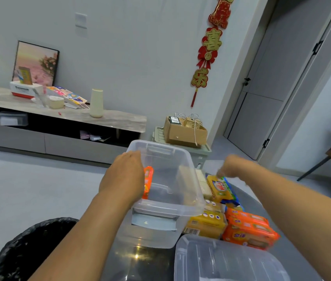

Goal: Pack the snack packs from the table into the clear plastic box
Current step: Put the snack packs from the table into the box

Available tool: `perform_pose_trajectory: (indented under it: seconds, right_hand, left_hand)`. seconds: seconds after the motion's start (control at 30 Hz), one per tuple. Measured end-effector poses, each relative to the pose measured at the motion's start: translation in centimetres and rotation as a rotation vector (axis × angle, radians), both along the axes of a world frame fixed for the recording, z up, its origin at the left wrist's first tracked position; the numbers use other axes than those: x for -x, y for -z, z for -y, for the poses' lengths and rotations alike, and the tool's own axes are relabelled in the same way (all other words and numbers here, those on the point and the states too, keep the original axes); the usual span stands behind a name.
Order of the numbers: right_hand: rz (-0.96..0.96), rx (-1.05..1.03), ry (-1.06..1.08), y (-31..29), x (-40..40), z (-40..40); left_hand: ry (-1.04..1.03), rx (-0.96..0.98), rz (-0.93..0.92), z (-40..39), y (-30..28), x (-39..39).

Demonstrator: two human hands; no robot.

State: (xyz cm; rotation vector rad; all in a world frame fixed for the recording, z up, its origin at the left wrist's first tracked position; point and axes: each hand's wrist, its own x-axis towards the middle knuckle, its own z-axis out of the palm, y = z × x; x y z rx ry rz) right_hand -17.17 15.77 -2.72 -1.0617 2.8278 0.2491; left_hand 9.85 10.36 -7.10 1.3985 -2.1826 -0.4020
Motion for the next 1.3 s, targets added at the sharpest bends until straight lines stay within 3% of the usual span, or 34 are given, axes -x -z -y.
perform_pose_trajectory:
  seconds: [0.07, 0.23, 0.33, 0.4, 0.5, 0.57, 0.67, 0.77, 0.87, 1.03, 1.17, 1.3]
  right_hand:
    - [0.120, -0.087, 0.080, 1.4, 0.0, -1.9]
    - [0.268, 0.049, 0.143, 5.9, 2.0, -2.2]
    - [0.205, 0.290, 0.147, 6.9, 3.2, -1.5]
    - [0.267, 0.491, 0.195, 5.4, 3.7, -0.8]
    - [0.661, 0.867, 0.303, 0.0, 1.3, 0.3]
    - [0.968, 0.961, 0.269, -3.6, -1.8, 0.5]
    - [1.140, 0.808, 0.164, -6.3, -6.6, 1.0]
    - [1.192, 0.553, 0.131, -5.0, -10.6, 1.7]
    - [1.120, 0.378, 0.207, -1.1, -12.4, 2.9]
    - [1.037, 0.275, 0.303, 4.4, -11.5, 6.6]
    - [0.872, 0.140, 0.100, 8.6, -9.2, 9.4]
    - [0.706, 0.126, -0.121, 6.3, -10.9, 8.5]
  left_hand:
    - [0.003, 0.002, -0.001, 0.1, 0.1, 0.1]
    - [0.010, 0.004, -0.006, 0.0, 0.1, 0.3]
    - [0.009, 0.000, 0.004, -0.1, 0.1, 0.3]
    - [0.004, 0.003, 0.008, 0.1, 0.1, 0.3]
    - [-0.004, -0.003, 0.021, 0.4, 0.2, 0.3]
    - [0.012, 0.002, 0.046, 0.5, 0.2, 0.3]
    - [0.050, 0.009, 0.097, 0.8, 0.4, 0.4]
    - [0.052, 0.003, 0.136, 0.9, 0.4, 0.2]
    - [0.064, -0.023, 0.154, 0.7, 0.5, 0.3]
    - [0.030, -0.057, 0.157, 0.6, 0.3, 0.4]
    - [-0.022, -0.100, 0.174, 0.5, 0.0, 0.4]
    - [-0.036, -0.100, 0.180, 0.8, 0.1, 0.4]
